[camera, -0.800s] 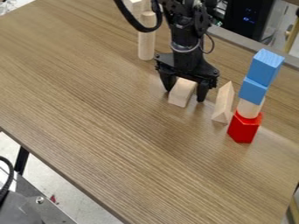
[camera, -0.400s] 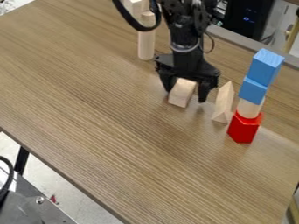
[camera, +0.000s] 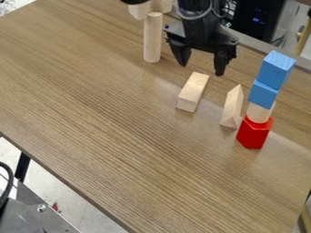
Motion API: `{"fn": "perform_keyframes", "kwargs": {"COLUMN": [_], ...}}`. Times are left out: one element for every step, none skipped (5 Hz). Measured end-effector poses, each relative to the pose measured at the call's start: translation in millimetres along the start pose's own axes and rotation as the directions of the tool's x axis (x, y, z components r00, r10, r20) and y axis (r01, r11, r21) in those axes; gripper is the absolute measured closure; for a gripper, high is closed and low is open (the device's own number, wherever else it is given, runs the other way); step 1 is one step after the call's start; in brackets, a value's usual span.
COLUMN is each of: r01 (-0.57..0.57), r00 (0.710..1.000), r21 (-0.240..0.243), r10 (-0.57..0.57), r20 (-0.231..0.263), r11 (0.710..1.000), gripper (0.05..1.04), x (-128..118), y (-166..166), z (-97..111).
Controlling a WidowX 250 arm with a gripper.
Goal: Move the blue square on top of the rectangle block
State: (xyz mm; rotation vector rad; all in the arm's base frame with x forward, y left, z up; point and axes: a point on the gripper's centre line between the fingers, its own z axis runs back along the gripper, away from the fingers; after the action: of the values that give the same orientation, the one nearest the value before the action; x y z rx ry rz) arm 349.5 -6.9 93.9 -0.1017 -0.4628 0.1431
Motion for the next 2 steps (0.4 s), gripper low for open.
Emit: {"fn": "perform_keyframes", "kwargs": {"r01": [0.011,0.022], "r00": [0.999,0.995], "r21": [0.001,0.028], "r10": [-0.011,-0.024], "r20": [0.039,0.100], "r11": [1.000,0.999], "gripper": [0.083,0.083], "x": [7.6,15.0], "y": [-2.2,-9.5], "z": [23.6,47.2]}}
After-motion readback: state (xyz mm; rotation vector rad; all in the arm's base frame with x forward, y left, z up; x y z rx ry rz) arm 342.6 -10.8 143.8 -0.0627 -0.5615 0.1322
